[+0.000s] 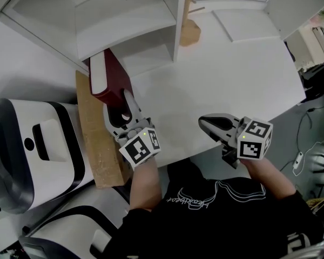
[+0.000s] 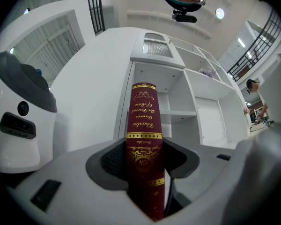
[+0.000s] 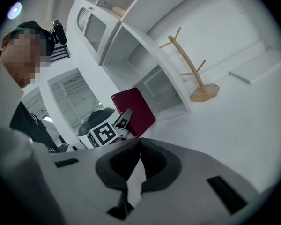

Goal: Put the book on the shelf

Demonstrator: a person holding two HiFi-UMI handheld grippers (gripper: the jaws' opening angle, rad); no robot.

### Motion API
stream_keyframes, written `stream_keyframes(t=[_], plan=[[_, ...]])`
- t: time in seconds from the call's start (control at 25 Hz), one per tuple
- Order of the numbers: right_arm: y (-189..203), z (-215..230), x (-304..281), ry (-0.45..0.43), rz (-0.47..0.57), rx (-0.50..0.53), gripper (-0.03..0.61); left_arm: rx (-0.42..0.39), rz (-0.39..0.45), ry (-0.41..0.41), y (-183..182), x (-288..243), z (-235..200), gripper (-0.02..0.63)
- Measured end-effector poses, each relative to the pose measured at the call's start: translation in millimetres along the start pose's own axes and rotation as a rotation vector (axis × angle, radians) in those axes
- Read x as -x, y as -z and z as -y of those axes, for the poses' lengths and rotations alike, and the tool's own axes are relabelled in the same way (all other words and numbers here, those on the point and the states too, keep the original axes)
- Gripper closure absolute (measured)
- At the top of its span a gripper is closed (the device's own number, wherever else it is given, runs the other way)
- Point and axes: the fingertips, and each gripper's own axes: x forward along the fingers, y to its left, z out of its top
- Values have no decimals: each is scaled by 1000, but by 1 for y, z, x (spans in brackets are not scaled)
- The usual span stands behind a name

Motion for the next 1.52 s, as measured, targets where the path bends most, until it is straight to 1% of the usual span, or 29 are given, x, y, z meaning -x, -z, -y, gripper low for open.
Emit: stream_keyframes(t=[0.32, 0.52, 0.68, 0.8, 0.88, 1.04, 1.28, 1.52], plan=[[-1, 8, -9, -2, -8, -11, 572, -17, 9, -6, 6, -12, -2, 405], [-6, 14, -15, -3, -8, -19, 572, -15, -6, -11, 11, -21, -1, 405], [-10, 17, -21, -7, -7, -27, 572, -19, -27, 2, 16, -30, 0, 405], [-15, 19, -24, -11, -1, -36, 572, -1, -39, 3, 20, -37, 1, 403], [-19, 21, -26, -16, 6, -39, 572, -4, -58, 6, 22, -43, 2, 403], [-32, 24, -31, -18, 32, -38, 572, -25, -124, 19, 33, -53, 3, 403], [-43, 30, -38, -18, 49, -41, 572, -31, -153, 30, 38, -72, 3, 403], [-53, 33, -44, -9, 51, -28, 572, -30, -200, 32, 44, -88, 5, 403]])
